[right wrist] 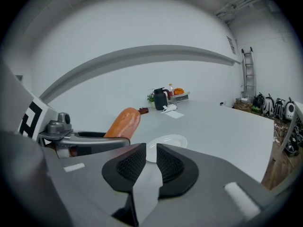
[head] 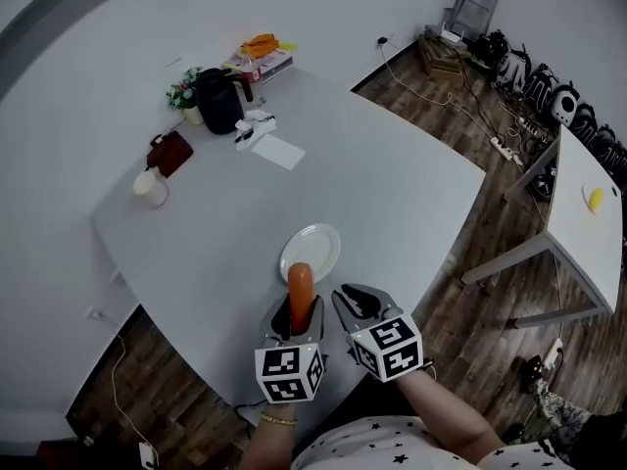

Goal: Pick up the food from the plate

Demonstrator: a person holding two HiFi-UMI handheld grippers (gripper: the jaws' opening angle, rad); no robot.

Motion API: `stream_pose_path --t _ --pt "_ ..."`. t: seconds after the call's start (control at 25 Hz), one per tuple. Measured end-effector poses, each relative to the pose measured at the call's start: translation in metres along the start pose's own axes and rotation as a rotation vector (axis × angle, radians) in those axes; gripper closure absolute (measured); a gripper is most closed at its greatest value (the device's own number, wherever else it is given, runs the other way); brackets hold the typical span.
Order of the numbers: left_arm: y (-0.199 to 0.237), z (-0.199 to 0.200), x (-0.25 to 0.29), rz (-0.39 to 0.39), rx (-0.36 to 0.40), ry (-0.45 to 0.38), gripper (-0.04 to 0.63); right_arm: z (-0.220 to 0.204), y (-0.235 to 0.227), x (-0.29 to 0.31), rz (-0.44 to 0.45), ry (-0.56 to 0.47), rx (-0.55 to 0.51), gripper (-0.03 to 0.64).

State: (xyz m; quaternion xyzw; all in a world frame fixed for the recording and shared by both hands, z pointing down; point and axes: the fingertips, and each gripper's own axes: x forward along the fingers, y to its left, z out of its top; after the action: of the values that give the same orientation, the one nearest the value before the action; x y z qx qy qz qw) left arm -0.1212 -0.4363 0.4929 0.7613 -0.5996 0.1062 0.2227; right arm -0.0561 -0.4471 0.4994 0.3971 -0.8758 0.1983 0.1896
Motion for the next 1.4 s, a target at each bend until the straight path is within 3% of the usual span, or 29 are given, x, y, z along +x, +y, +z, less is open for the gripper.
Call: stream_pose_path --t 0.12,0.28,0.92,1.4 --pt "0.000 -0.012 -0.035 0.026 -0.057 -0.041 0.387 -0.005 0.021 -0.016 -0.007 -0.028 -0.011 0.568" --pt "0.003 -0.026 -0.066 0.032 -0.052 -0.047 0.387 -0.013 0.046 -0.031 -0.022 -0.049 -0.024 0.617" --pt "0.019 -0.020 -0.122 0.072 -0.010 -0.105 0.387 -0.013 0.100 -0.059 -0.040 -0.100 -0.084 0.618" --pt "0.018 -0.017 -0.136 0.073 -0.009 -0.119 0.387 -0.012 0.109 -0.072 -0.054 -0.119 -0.100 0.618"
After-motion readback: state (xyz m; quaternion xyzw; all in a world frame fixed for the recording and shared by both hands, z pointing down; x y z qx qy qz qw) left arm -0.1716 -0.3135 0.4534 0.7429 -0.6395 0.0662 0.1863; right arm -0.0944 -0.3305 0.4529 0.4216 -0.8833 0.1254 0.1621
